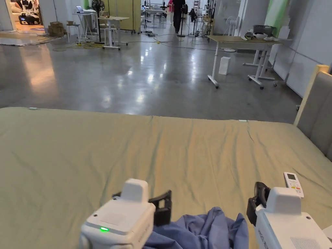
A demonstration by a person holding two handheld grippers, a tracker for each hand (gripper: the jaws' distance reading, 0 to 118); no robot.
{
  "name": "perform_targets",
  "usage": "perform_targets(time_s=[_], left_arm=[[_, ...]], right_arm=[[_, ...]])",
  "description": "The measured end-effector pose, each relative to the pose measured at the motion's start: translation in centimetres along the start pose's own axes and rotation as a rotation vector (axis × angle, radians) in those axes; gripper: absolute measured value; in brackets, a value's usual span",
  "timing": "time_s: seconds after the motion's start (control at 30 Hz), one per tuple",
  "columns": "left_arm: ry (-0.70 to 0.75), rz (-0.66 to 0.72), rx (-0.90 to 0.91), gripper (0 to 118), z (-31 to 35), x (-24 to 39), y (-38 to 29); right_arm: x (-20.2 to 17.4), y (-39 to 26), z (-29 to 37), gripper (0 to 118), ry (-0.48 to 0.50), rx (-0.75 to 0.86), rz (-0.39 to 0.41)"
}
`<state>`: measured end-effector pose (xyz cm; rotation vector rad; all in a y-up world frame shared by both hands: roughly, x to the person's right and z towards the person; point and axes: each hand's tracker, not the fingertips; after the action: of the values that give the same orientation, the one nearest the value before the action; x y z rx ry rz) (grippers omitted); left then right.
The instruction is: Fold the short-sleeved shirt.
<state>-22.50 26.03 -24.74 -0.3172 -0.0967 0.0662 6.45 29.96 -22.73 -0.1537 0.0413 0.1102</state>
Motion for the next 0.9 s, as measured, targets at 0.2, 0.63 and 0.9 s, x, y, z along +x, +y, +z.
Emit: perform_targets(time_s=[0.2,0.63,0.9], left_arm=[[0.225,-0.066,0.152,32,3.8,-4.7,2.4],[0.239,0.045,-0.041,0,1.7,-10.4,0.9],[0.128,0.101,-0.406,2,-9.9,-13.5,-2.8]], right_arm=[[-1.9,1.4,-0.4,0,0.023,0.051,0.006],[-3.0,1.1,-2.2,0,0.054,0.048,0.013],[-1.7,-1.1,-4.1,0,0.035,-0.014,0.013]])
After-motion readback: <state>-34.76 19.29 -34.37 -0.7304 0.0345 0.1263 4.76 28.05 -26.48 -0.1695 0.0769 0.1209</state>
